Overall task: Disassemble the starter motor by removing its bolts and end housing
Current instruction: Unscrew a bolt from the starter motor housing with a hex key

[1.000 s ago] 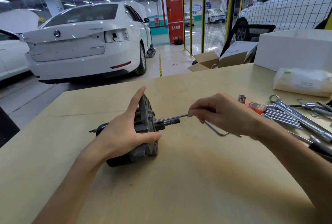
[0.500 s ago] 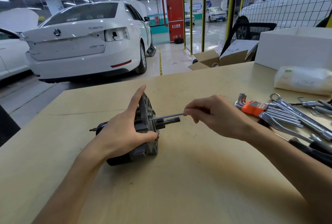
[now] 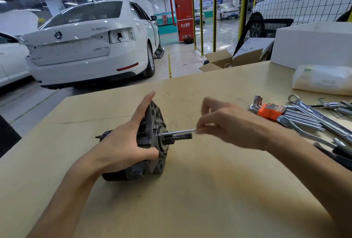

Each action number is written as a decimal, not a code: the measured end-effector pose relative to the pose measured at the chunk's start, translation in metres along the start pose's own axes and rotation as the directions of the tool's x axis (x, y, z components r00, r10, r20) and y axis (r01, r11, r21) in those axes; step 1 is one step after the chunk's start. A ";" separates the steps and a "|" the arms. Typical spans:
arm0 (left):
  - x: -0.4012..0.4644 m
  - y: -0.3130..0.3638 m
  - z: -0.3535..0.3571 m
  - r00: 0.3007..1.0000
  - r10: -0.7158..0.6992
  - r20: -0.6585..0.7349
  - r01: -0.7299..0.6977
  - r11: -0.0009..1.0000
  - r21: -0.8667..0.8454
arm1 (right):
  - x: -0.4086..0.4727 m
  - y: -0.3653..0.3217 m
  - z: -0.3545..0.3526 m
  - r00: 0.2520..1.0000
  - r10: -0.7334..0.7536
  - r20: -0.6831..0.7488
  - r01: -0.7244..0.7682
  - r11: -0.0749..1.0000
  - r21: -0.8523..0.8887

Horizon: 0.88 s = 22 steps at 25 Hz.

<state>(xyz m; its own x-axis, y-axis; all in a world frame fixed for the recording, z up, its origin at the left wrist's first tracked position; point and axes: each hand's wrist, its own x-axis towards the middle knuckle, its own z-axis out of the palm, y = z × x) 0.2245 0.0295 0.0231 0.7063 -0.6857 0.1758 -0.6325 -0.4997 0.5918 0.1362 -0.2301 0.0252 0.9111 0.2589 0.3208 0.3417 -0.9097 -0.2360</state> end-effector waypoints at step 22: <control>-0.013 0.026 0.018 0.997 0.075 0.034 -0.076 0.997 0.029 | 0.011 -0.053 0.026 0.984 0.159 -0.085 -0.044 0.670 0.741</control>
<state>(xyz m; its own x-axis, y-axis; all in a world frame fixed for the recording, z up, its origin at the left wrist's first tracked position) 0.1928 0.0156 0.0221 0.6456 -0.7388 0.1932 -0.6935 -0.4614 0.5534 0.1340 -0.1705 0.0175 0.9309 0.0821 0.3560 0.3594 -0.3800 -0.8523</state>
